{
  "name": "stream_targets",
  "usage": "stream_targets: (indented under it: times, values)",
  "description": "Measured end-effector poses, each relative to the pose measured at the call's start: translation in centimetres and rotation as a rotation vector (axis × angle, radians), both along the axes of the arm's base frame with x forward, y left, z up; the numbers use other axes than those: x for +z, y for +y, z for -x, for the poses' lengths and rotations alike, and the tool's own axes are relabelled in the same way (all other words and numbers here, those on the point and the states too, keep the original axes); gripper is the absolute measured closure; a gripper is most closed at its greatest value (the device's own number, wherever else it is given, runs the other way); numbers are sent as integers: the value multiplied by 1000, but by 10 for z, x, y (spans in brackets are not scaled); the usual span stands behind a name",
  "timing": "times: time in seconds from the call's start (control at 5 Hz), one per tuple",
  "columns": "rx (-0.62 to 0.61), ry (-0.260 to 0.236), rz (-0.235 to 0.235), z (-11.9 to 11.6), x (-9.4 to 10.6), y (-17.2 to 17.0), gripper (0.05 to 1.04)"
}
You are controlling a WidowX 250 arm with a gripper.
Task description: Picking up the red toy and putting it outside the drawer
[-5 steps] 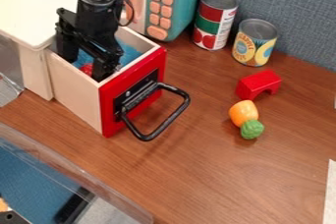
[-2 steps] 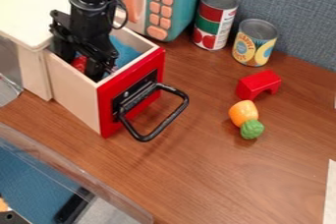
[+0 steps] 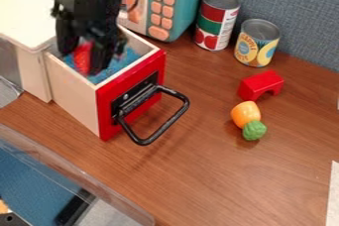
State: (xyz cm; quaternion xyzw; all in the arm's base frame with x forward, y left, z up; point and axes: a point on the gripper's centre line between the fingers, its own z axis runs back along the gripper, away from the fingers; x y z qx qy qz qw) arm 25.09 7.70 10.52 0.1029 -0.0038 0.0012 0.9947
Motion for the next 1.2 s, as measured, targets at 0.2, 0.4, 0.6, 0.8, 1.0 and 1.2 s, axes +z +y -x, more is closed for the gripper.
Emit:
stream_targets:
  times: [0.2,0.4,0.6,0.8,1.0,1.2]
  values:
    - [-61,-62,-18,-15,20,-19,373]
    - [-158,-85,-19,-35,22,-51,373]
    - [-256,-60,2,-58,-2,-82,384]
    - [-300,-57,27,-83,-19,-99,389]
    - [-315,-85,58,-113,-29,-110,389]
    - [-334,-109,67,-131,-30,-114,389]
